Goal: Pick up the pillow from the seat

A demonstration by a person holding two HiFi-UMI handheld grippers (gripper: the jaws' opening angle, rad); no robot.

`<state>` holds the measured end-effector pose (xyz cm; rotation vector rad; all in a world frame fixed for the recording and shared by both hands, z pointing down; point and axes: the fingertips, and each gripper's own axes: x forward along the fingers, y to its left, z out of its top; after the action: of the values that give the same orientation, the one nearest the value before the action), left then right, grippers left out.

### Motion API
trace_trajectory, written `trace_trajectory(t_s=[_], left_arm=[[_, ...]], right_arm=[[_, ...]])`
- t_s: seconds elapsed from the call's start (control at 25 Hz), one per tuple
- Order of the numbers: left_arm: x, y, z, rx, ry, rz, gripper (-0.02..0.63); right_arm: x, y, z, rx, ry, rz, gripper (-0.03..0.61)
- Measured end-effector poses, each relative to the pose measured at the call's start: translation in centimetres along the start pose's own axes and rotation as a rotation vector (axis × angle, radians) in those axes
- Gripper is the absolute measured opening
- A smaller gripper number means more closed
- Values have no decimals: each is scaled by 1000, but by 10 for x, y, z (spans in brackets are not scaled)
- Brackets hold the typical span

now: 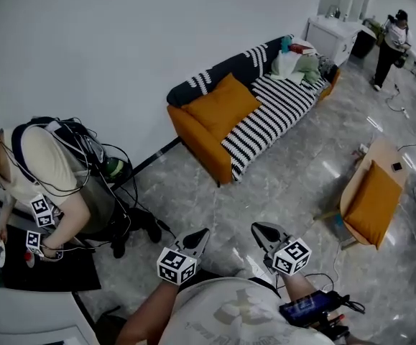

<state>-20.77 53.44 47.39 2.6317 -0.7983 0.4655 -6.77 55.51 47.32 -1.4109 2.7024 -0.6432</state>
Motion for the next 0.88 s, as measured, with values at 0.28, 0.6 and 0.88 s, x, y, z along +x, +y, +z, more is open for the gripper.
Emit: trace_trajectory(t_s=[0.28, 0.6, 0.88], left_arm=[[10, -25, 9, -1, -12, 36, 11], [36, -20, 15, 13, 0, 13, 11], [71, 7, 39, -4, -29, -36, 11]], right_arm=[[-32, -19, -5, 3, 37, -6, 14], [-28, -47, 8, 3, 30, -54, 14], [-1, -72, 33, -7, 31, -77, 14]])
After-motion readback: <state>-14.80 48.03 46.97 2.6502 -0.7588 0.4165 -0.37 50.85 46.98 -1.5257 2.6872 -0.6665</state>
